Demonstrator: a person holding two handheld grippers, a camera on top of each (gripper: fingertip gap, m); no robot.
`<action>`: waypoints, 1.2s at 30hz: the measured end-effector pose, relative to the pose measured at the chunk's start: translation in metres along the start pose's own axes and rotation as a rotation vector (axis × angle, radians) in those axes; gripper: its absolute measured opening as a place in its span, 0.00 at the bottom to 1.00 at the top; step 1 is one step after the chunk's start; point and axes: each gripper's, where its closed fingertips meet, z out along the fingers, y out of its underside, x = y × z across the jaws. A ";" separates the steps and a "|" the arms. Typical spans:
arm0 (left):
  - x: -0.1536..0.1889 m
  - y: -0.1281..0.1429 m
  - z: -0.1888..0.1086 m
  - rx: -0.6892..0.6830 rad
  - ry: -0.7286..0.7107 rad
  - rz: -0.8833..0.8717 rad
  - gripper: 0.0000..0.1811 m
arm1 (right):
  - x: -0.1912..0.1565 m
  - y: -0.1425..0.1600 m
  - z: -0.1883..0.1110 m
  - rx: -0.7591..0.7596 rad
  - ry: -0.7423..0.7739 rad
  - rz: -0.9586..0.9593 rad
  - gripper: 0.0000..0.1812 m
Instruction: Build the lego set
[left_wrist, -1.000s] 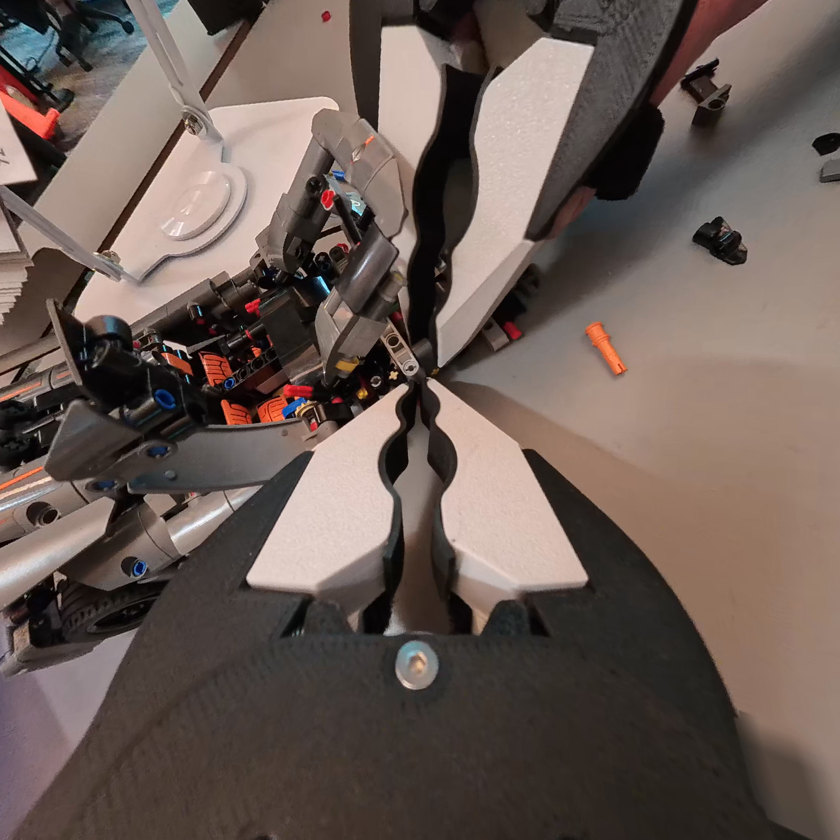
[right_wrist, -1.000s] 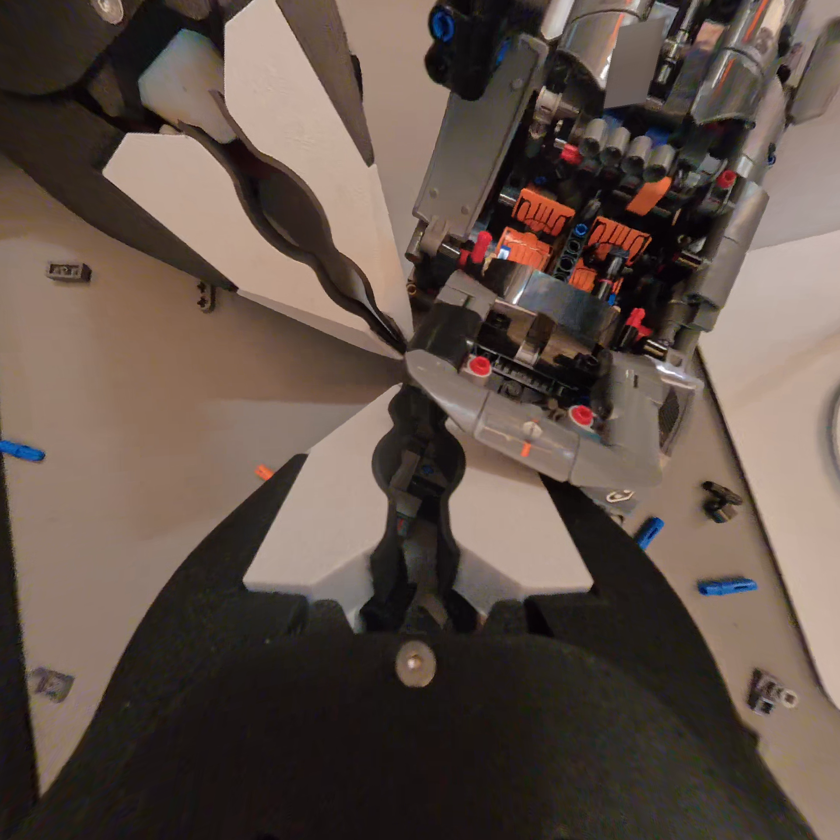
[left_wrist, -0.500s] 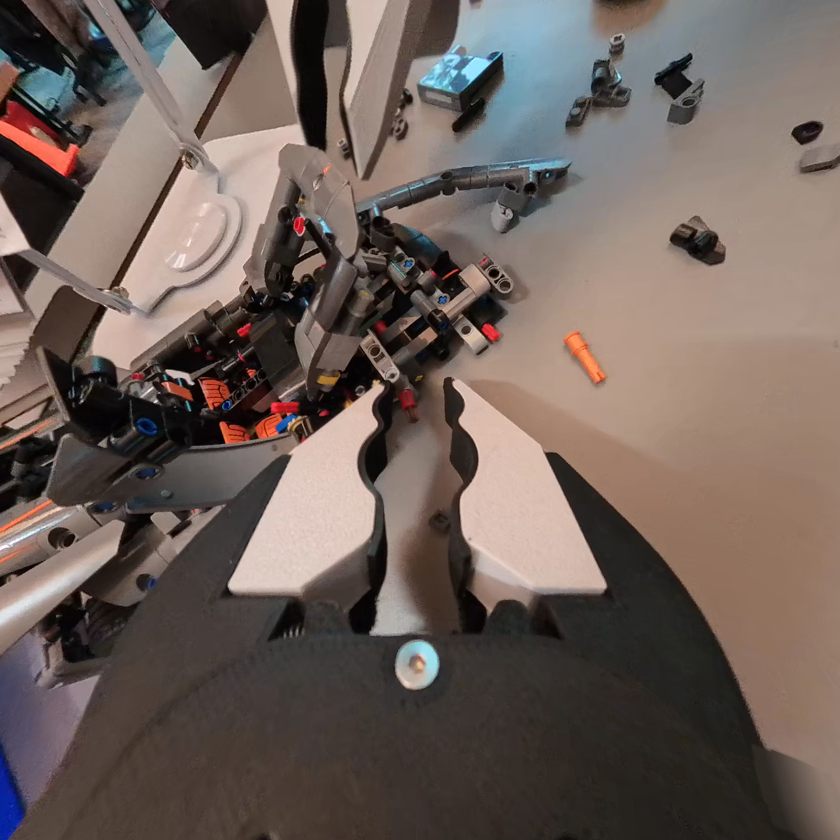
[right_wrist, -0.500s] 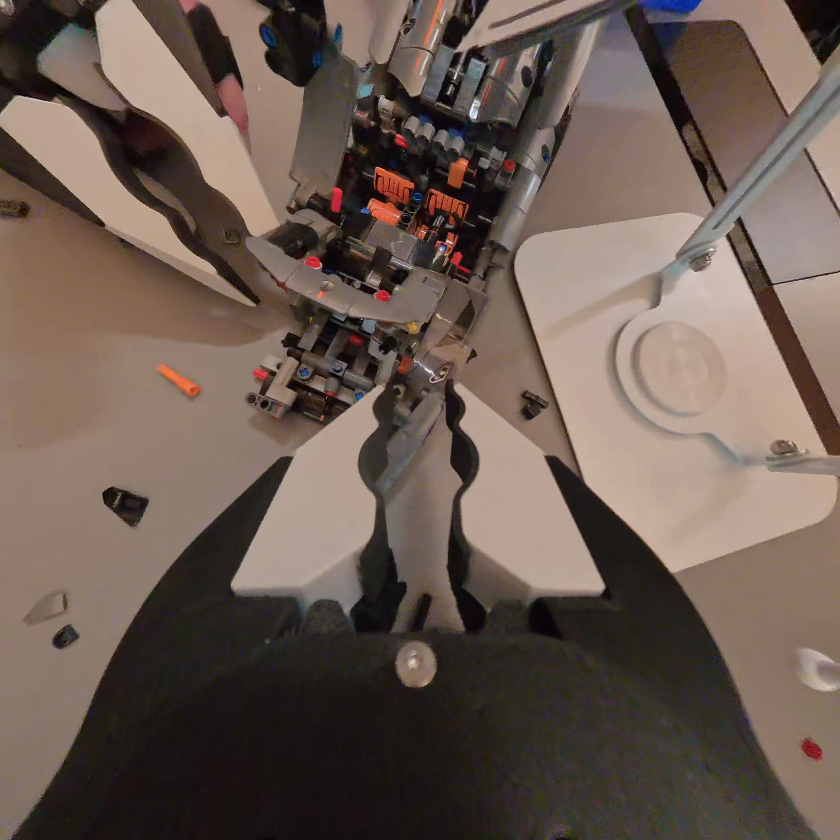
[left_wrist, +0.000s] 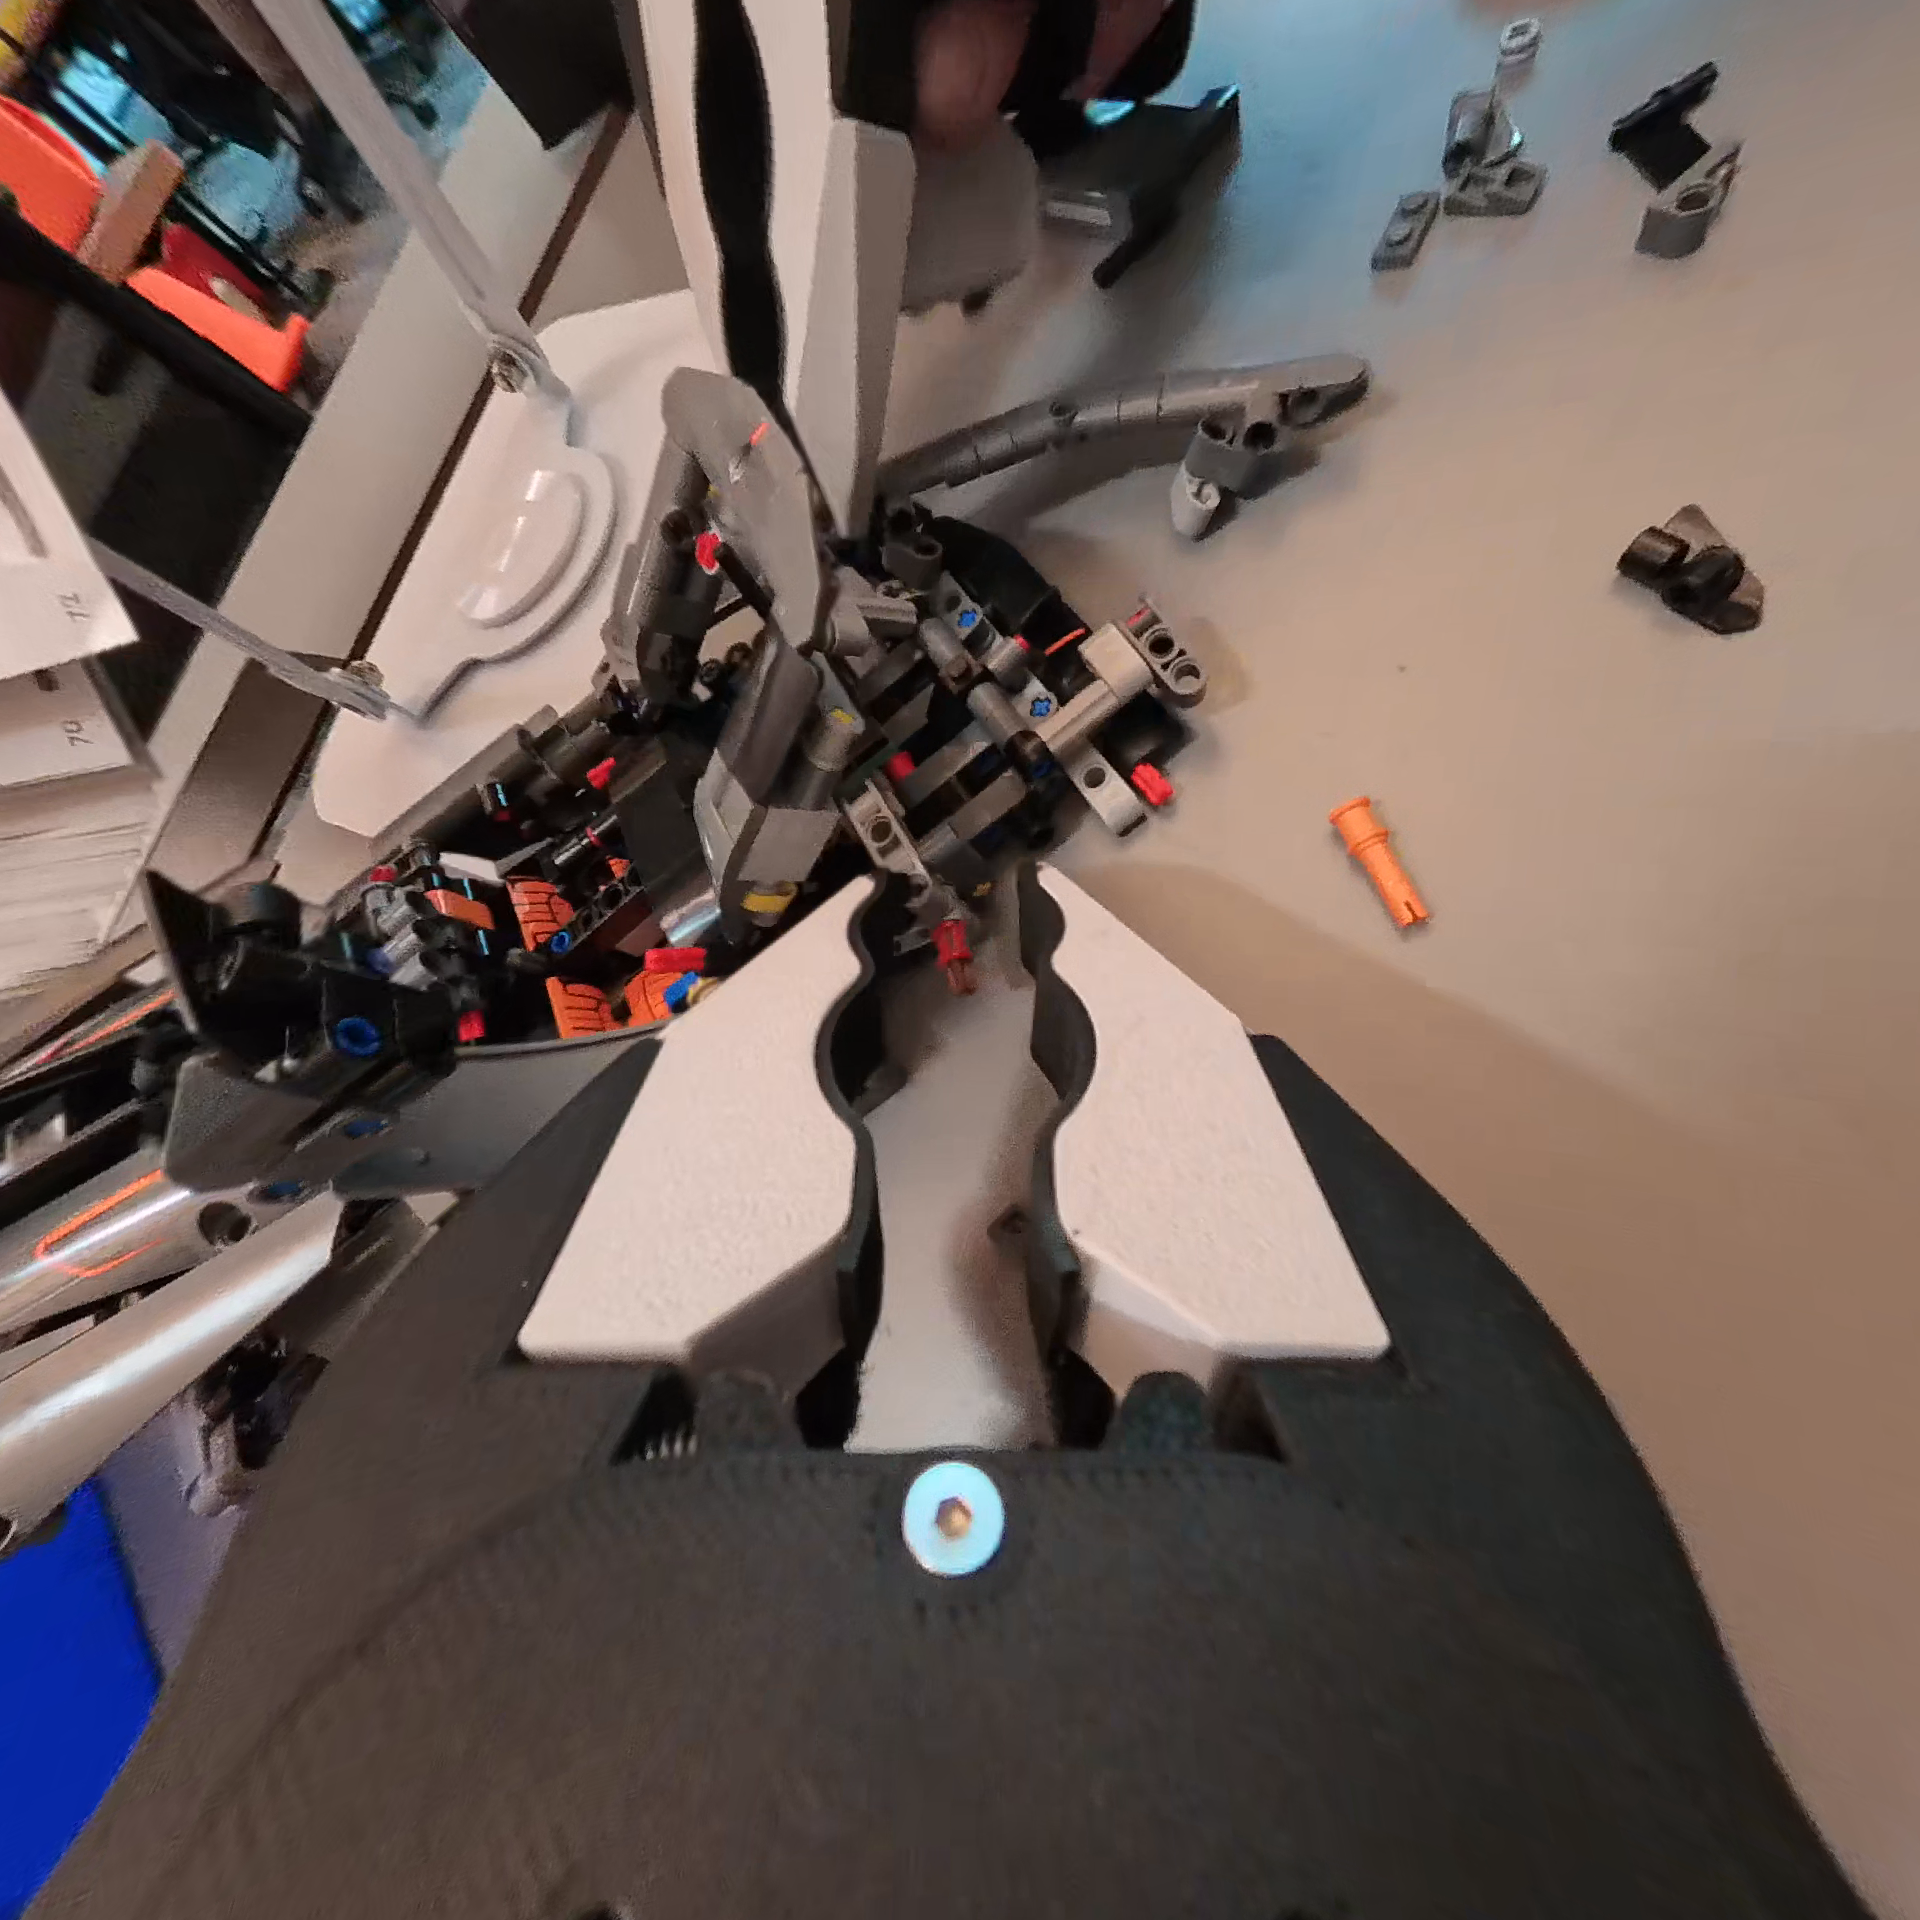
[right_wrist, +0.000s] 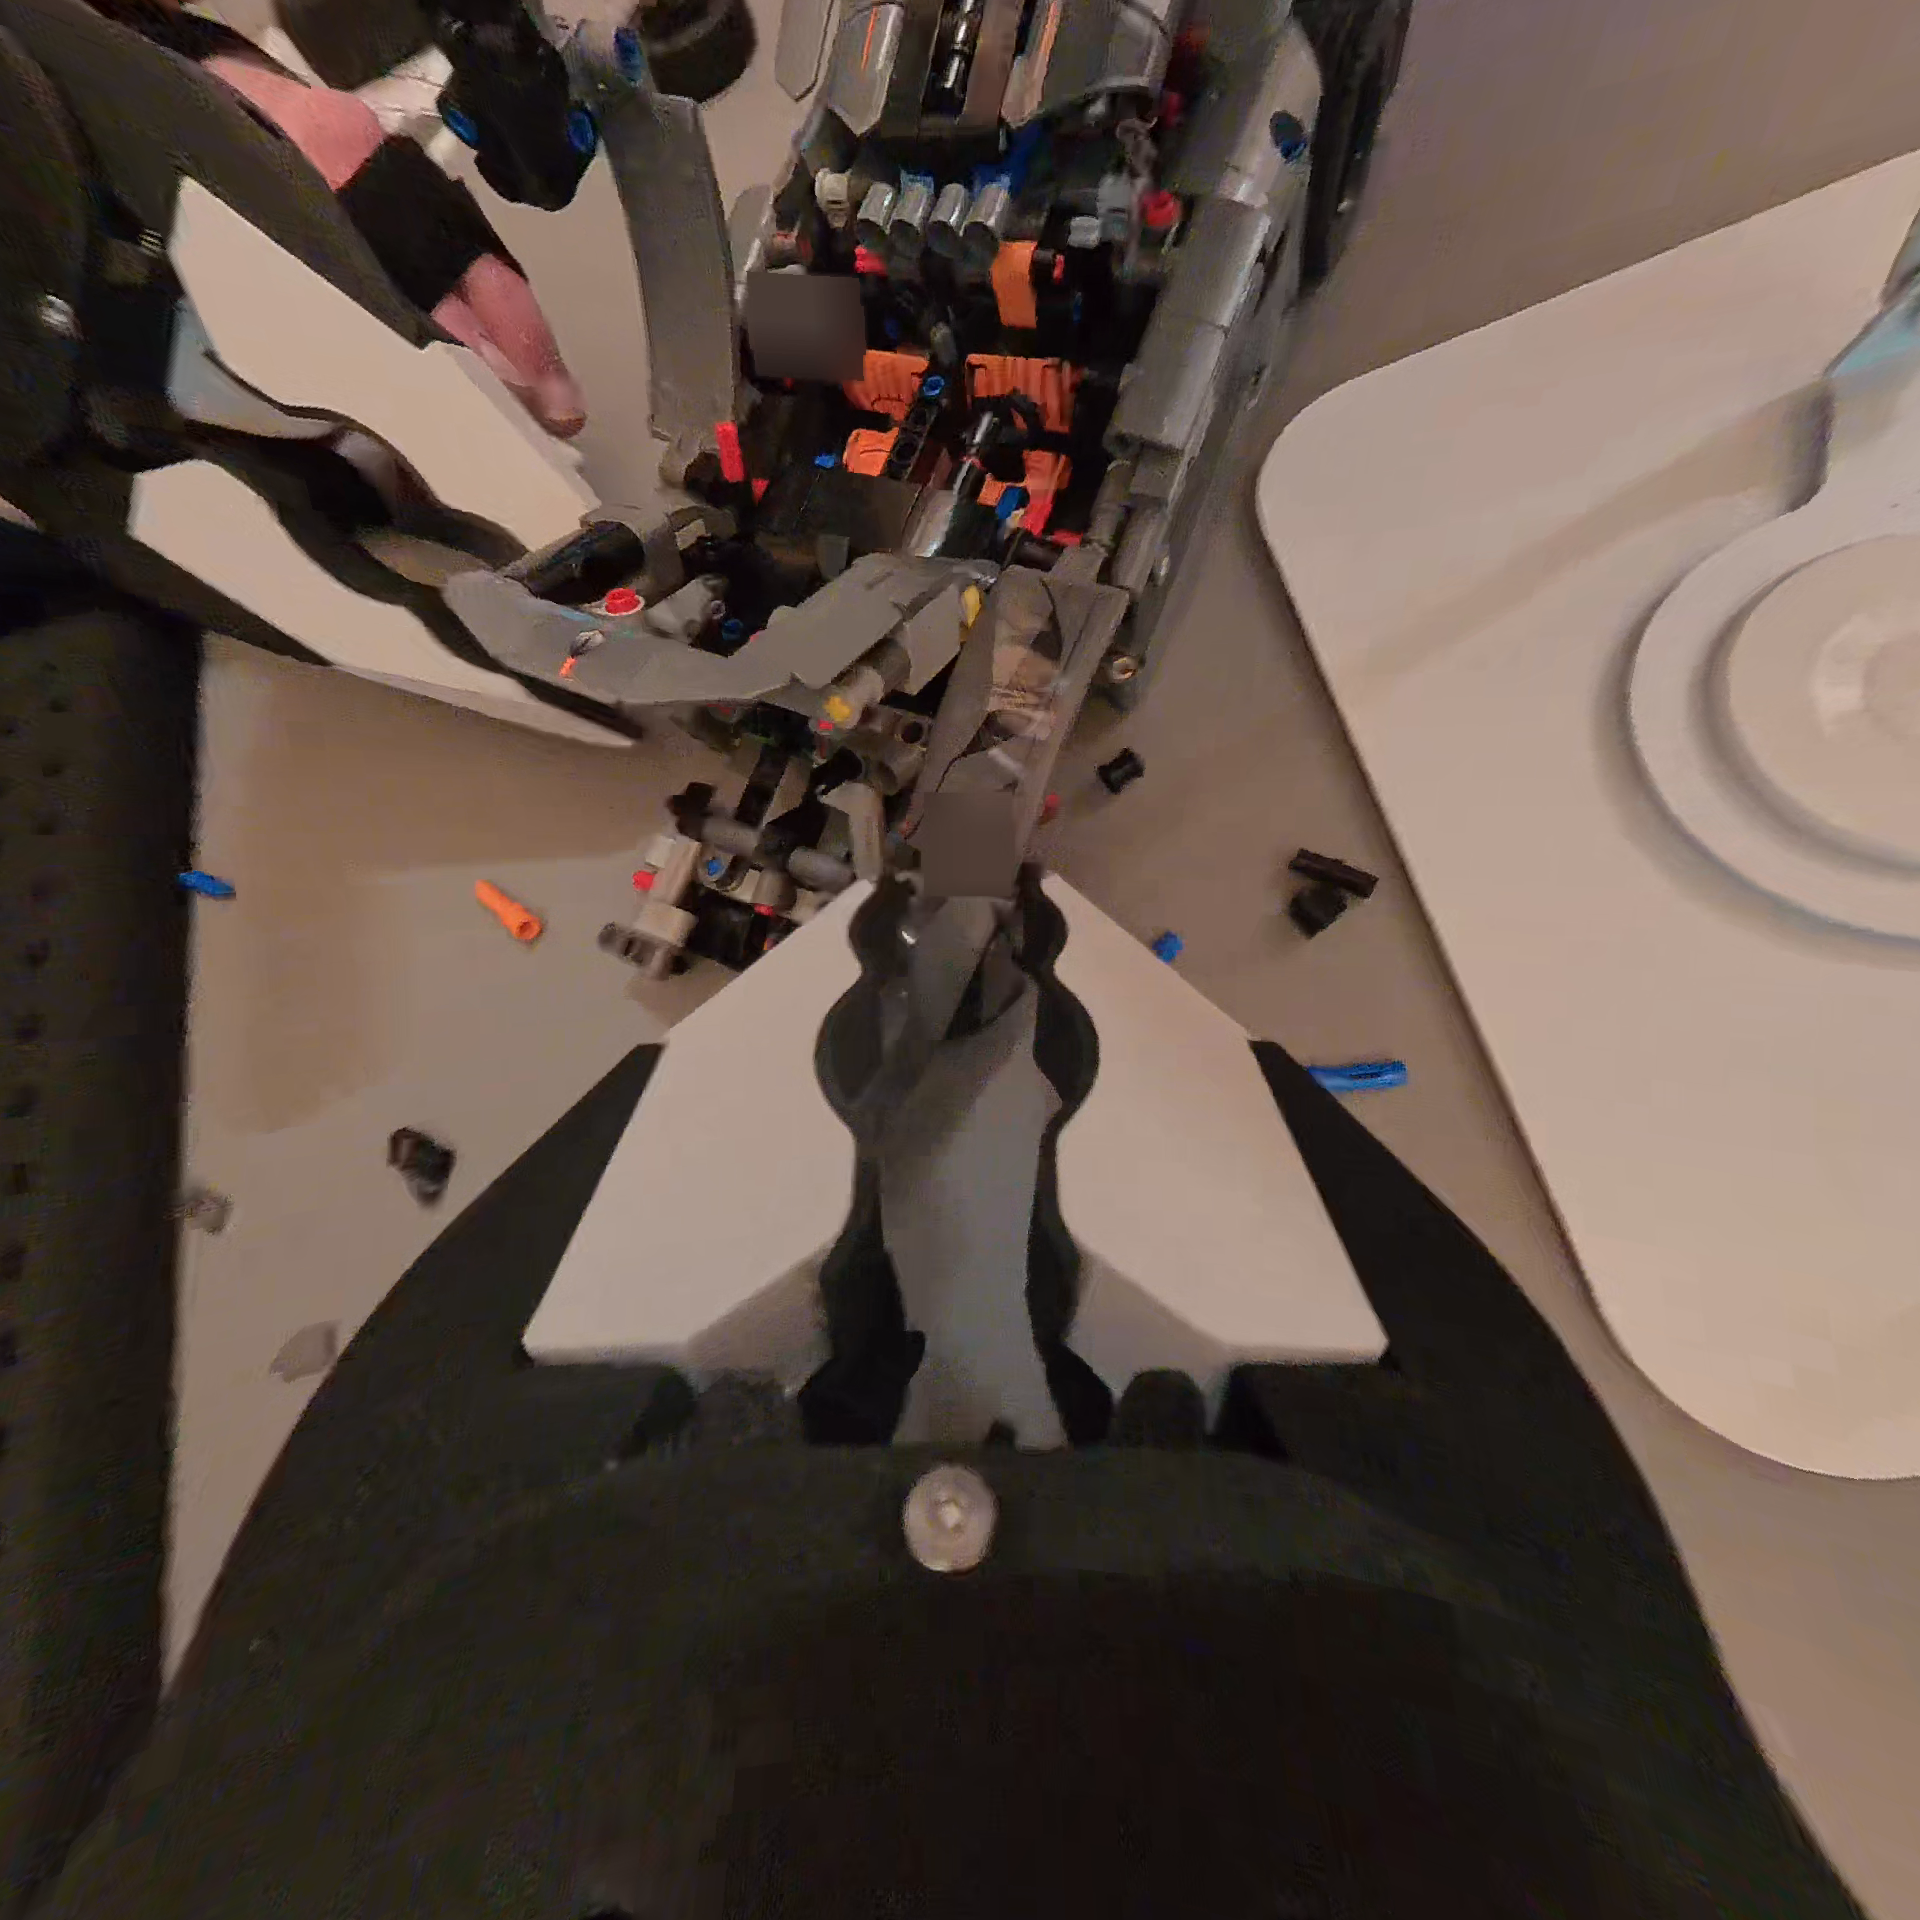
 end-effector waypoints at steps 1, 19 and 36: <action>-0.001 0.000 0.000 0.003 -0.009 -0.008 0.11 | -0.003 0.001 -0.001 0.001 -0.032 0.026 0.14; -0.002 0.040 -0.047 -0.090 -0.026 -0.152 0.15 | -0.079 0.003 0.027 -0.125 -0.175 -0.132 0.16; -0.003 0.052 -0.059 -0.116 -0.125 -0.171 0.17 | -0.073 -0.029 0.044 0.063 -0.151 0.033 0.08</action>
